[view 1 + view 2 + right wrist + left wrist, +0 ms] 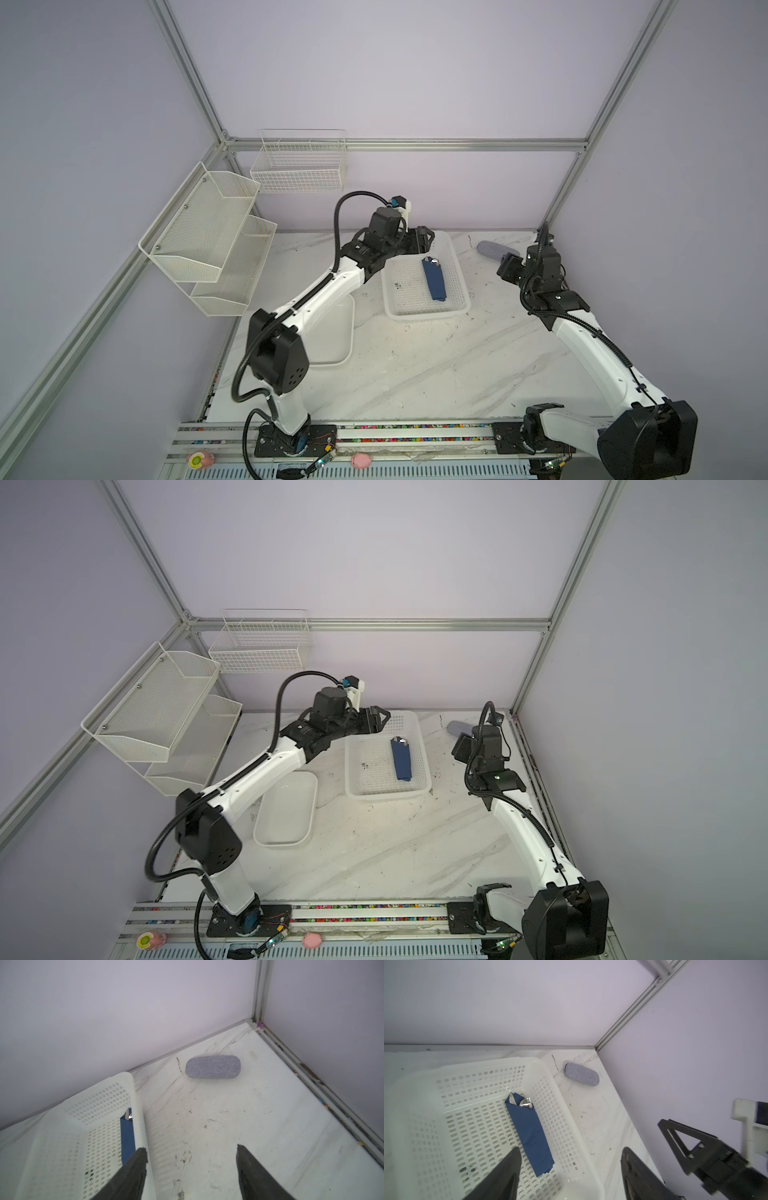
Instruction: Place the utensils on the paper napkin and roll it up
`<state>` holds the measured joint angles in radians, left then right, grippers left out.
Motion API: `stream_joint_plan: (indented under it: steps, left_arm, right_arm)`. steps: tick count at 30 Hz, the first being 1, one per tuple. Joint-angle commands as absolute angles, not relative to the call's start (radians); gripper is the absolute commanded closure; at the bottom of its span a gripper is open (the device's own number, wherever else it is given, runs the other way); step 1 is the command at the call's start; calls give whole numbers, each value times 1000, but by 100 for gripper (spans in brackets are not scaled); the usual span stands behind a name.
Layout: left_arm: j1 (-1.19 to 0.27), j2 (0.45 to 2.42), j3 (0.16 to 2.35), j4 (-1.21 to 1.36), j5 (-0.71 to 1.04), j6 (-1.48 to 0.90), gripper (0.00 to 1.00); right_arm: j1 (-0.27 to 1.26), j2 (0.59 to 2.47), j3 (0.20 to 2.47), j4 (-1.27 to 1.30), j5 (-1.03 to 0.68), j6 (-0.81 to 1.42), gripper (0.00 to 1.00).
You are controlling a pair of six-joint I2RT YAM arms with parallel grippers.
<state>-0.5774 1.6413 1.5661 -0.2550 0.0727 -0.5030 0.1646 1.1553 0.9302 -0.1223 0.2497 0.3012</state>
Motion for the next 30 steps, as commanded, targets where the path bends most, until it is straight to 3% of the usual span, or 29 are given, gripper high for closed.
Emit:
stream_joint_plan:
  steps: [1,6,9,15,22,30]
  left_arm:
    - [-568,1511,1298,-123,-141,-314,1]
    - [-497,1257,1000,-83,-387,-250,1]
    - [-445,1156,858,-49,-487,-220,0]
    - [-286,1078,660,6,-527,-178,0]
    - [-148,1113,487,247,-445,-145,1]
    - [-77,1302,411,552,-371,-66,0]
  right_arm:
    - [167,1136,774,126,391,180,31]
    - [165,1151,601,402,549,126,25]
    - [164,1202,545,531,505,80,25]
    - [161,1337,474,771,435,24,25]
    - [156,1528,438,1054,400,-56,25]
    - [118,1622,453,1209,181,-72,25]
